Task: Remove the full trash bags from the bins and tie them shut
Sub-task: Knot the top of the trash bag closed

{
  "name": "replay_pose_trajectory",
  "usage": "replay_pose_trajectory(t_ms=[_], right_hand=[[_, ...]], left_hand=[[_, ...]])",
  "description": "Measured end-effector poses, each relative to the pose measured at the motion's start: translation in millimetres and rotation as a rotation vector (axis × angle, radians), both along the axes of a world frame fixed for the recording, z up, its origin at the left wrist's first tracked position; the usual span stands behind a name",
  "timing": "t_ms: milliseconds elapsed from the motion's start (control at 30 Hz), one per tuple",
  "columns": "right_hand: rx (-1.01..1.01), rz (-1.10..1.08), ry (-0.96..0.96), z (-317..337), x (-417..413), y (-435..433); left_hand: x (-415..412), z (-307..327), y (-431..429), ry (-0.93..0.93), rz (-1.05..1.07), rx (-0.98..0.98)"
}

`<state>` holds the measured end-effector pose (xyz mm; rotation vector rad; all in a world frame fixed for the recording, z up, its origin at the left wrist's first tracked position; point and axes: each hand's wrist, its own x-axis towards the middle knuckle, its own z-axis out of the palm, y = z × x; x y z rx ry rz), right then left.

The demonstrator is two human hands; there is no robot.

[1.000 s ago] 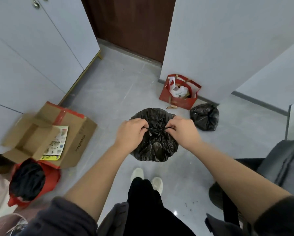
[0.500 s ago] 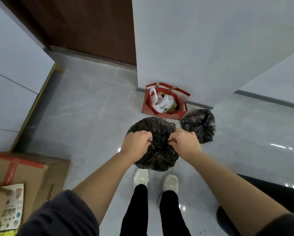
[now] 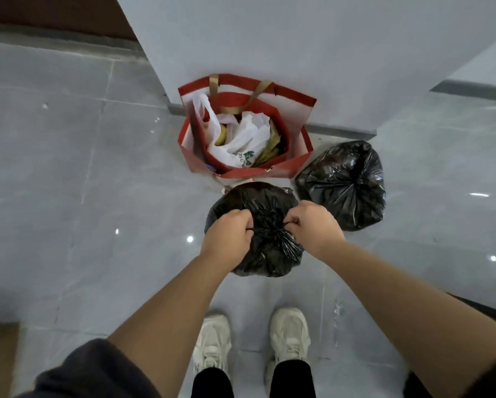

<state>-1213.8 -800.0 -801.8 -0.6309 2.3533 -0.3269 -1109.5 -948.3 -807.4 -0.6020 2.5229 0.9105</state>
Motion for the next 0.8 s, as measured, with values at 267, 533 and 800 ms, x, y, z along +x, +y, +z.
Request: replay_pose_trajectory(t_ms=[267,533,800], right_hand=[[-0.041,-0.138,0.021,-78,-36,23],[0.024,-0.171,0.021,-98,-26,37],[0.255,0.142,-0.152,-133,9,48]], left_hand=[[-41,-73,25,0.073,0.006,0.001],[-40,-98,33,-0.021,-0.074,-0.026],[-19,-136,32,-0.362,-0.386,-0.078]])
